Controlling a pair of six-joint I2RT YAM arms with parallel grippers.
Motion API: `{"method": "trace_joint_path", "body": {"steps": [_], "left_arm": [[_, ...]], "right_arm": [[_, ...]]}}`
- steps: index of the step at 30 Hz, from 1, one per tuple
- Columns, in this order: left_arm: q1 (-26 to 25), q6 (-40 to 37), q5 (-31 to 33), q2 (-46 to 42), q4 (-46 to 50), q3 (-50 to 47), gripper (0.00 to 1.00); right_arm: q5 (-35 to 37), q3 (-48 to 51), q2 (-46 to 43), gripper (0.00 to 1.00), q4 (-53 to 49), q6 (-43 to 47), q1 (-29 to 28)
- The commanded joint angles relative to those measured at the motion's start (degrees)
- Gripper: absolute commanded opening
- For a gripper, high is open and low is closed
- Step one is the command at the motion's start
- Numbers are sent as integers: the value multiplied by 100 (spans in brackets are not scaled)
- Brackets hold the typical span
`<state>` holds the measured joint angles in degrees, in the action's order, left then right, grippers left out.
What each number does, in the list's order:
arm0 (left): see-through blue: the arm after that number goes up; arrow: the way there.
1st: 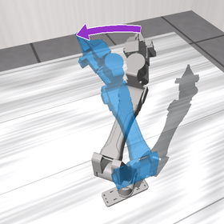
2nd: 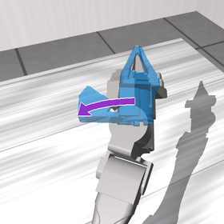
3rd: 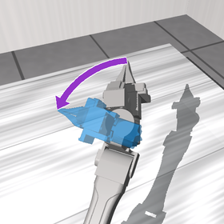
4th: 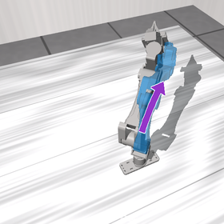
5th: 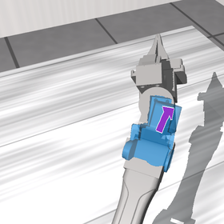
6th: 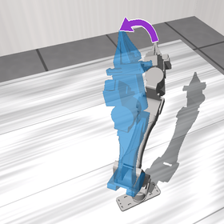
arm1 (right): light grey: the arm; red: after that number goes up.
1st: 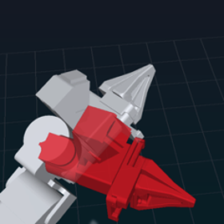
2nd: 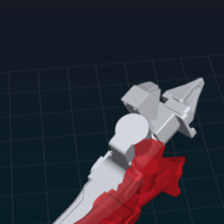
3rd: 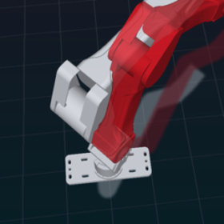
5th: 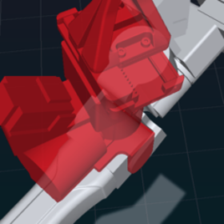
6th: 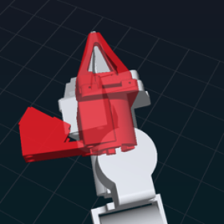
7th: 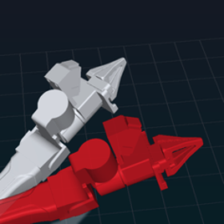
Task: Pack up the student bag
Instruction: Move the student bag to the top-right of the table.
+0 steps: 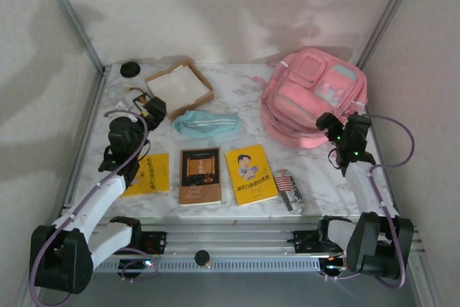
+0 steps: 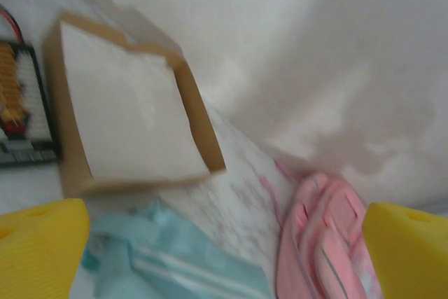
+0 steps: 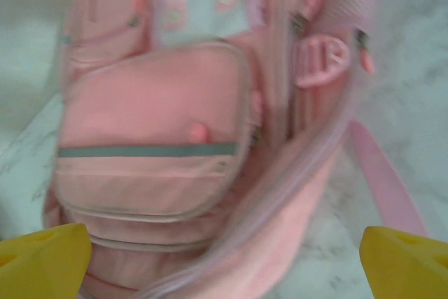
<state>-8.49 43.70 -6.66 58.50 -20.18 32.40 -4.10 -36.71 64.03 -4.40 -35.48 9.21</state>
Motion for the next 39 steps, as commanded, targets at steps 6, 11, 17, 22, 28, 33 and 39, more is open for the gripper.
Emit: {"method": "trace_joint_path", "body": {"steps": [6,11,17,22,28,33,39], "left_arm": [[-1427,808,-58,98,647,359,99],[-2317,858,185,646,604,791,99],[-2783,805,331,1318,630,1260,99],[-2956,806,357,1631,668,1485,99],[-2965,733,541,1695,1054,1618,99],[-2940,580,723,1574,1458,1740,99],[-2752,411,967,1261,2010,1765,99]], "right_arm": [[-1070,22,799,99,-461,-602,299],[-1314,-255,1397,95,-135,-757,273],[-1449,-467,1870,82,238,-849,67],[-1515,-631,2254,70,510,-1048,-167],[-1496,-893,2677,40,782,-1142,-775],[-1341,-1091,2911,10,899,-1011,-1391],[-1282,-1778,3361,0,742,-669,-2513]]}}
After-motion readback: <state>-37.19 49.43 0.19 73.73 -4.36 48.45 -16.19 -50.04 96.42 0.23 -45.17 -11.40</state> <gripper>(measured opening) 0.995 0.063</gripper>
